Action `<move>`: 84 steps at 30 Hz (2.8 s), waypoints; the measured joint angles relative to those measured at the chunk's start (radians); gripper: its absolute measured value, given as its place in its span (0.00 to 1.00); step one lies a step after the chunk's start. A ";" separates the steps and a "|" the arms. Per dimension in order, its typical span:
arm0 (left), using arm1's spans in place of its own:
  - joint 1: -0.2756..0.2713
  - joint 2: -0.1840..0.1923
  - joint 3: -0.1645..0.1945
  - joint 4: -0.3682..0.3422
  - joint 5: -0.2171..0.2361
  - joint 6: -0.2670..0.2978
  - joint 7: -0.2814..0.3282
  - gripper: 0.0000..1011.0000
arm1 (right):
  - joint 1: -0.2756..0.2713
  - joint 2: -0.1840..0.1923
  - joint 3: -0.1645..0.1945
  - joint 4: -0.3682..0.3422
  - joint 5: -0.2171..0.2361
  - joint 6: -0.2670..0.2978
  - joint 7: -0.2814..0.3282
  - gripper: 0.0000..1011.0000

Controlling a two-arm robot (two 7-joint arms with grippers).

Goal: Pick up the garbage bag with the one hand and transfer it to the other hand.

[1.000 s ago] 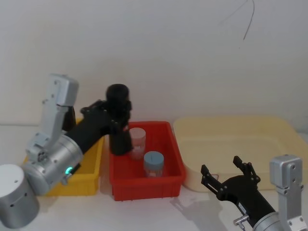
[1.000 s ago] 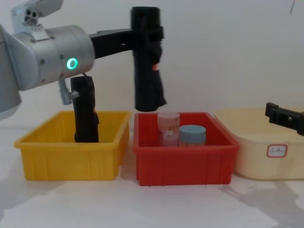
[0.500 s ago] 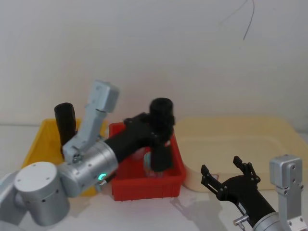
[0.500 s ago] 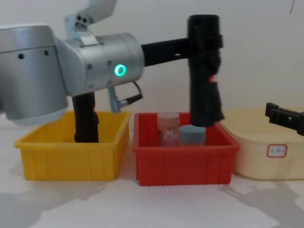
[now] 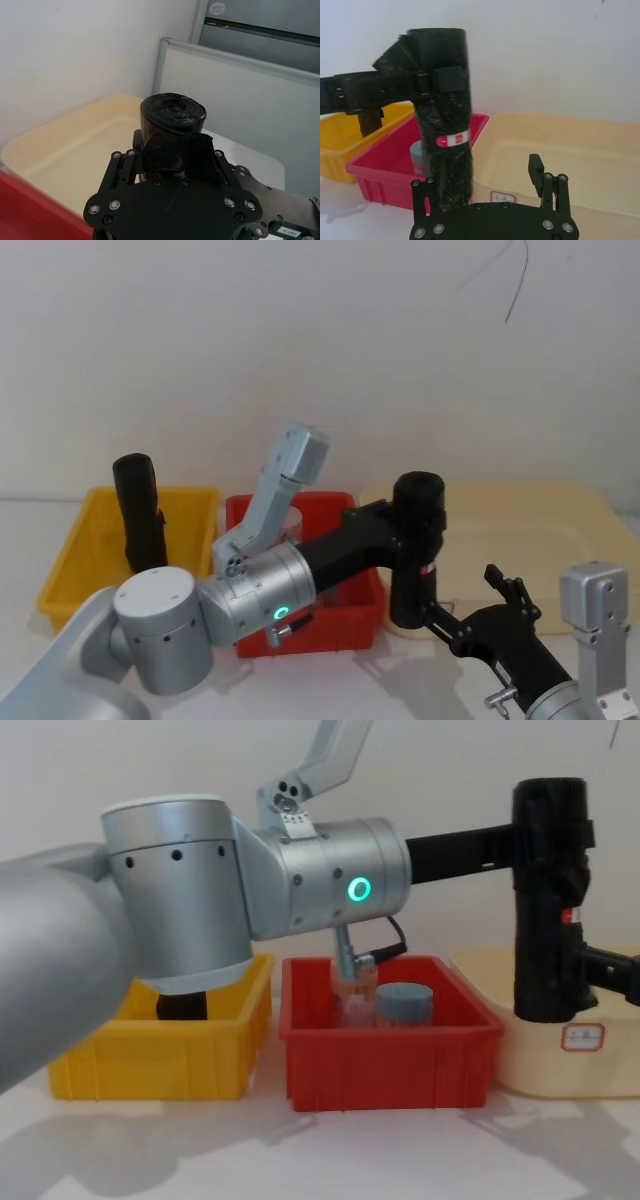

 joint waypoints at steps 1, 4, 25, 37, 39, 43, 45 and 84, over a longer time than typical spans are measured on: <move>-0.007 -0.007 0.004 0.013 -0.005 0.000 -0.008 0.48 | 0.000 0.000 0.000 0.000 0.000 0.000 0.000 0.99; -0.019 -0.018 0.011 0.036 -0.012 -0.002 -0.018 0.48 | 0.000 0.000 0.000 0.000 0.000 0.000 0.000 0.99; -0.055 -0.039 0.039 0.098 -0.038 -0.028 -0.054 0.48 | 0.000 0.000 0.000 0.000 0.000 0.000 0.000 0.99; -0.064 -0.038 0.048 0.108 -0.044 -0.037 -0.063 0.48 | 0.000 -0.008 0.000 -0.010 0.009 0.000 0.018 0.99; -0.065 -0.037 0.048 0.109 -0.044 -0.037 -0.063 0.48 | 0.001 -0.010 -0.002 -0.012 0.010 0.001 0.022 0.99; -0.067 -0.037 0.049 0.110 -0.045 -0.039 -0.065 0.48 | 0.008 -0.017 -0.007 -0.012 0.010 0.004 0.029 0.99; -0.067 -0.037 0.050 0.111 -0.045 -0.039 -0.065 0.48 | 0.011 -0.020 -0.008 -0.012 0.010 0.005 0.032 0.99; -0.070 -0.036 0.052 0.113 -0.046 -0.041 -0.066 0.48 | 0.079 -0.080 -0.003 0.083 -0.016 0.043 0.045 0.58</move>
